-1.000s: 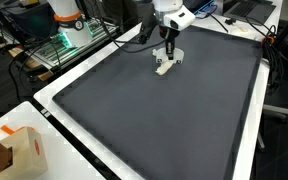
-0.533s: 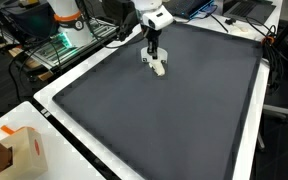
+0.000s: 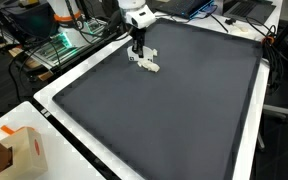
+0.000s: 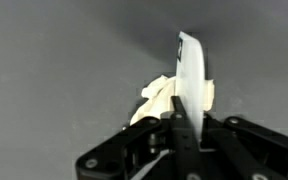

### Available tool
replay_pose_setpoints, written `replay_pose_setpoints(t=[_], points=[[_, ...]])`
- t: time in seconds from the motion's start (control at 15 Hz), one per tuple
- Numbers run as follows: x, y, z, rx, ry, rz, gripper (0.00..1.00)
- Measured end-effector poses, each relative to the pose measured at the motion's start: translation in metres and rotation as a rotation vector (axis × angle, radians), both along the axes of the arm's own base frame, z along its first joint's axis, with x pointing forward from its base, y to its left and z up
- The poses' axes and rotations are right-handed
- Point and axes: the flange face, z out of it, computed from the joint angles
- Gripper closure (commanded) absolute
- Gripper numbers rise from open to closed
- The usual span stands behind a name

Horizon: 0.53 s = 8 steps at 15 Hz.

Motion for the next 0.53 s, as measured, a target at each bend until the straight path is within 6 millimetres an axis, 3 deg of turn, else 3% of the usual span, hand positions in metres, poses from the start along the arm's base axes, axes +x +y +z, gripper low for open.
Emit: replay_pose_setpoints(t=[0.27, 0.53], points=[[0.002, 0.004, 0.0, -0.003, -0.009, 0.108, 0.99], [0.023, 0.019, 0.0, 0.003, -0.031, 0.19, 0.99]])
